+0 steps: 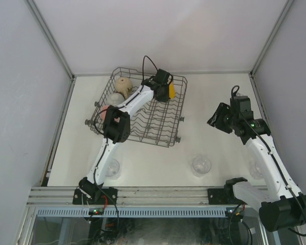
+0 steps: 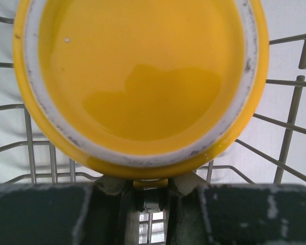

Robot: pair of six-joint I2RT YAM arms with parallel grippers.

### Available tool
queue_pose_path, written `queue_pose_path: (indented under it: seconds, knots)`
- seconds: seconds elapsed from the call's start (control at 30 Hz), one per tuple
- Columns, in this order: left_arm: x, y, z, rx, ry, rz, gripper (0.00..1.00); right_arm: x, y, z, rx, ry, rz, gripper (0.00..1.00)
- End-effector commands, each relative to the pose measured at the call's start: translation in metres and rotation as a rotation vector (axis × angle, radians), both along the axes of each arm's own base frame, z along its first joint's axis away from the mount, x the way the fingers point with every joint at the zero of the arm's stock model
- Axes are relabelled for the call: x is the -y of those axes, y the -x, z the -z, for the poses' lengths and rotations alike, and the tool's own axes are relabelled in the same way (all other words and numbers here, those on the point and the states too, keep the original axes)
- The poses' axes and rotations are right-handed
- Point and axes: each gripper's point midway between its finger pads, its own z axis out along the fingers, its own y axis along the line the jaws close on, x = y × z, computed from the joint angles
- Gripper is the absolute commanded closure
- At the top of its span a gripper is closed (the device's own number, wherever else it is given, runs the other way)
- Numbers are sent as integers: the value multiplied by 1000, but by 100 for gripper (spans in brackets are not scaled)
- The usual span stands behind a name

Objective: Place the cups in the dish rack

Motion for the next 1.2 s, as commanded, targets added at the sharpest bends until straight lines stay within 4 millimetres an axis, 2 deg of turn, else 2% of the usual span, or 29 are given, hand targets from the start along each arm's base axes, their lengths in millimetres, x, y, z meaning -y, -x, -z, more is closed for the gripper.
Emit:
queue_pose_path:
  seconds: [0.0,0.17,0.47,0.7,0.83,0.93,1.0,1.13,1.17]
  knots:
    - [32,0,-48,107,87,68,100,1,-4,-5,44,3,-19,55]
    - [37,7,-51,112,72,78,100,2,-3,-2,43,-2,-15,55]
    - [29,15,-59,121,34,57,100,1,0,4,40,-17,-18,56]
    - [19,21,-40,88,-10,27,100,2,2,3,45,-20,-19,56]
    - [6,29,-33,90,-30,-2,87,3,4,5,43,-25,-20,56]
    - [2,32,-35,92,-35,-8,72,2,4,6,41,-30,-23,56]
    - [1,35,-33,85,-34,-3,63,0,4,6,43,-37,-25,57]
    - [3,39,-31,78,-27,14,53,-2,5,6,45,-44,-29,57]
    - [3,40,-31,77,-29,13,48,-2,5,5,45,-44,-28,57]
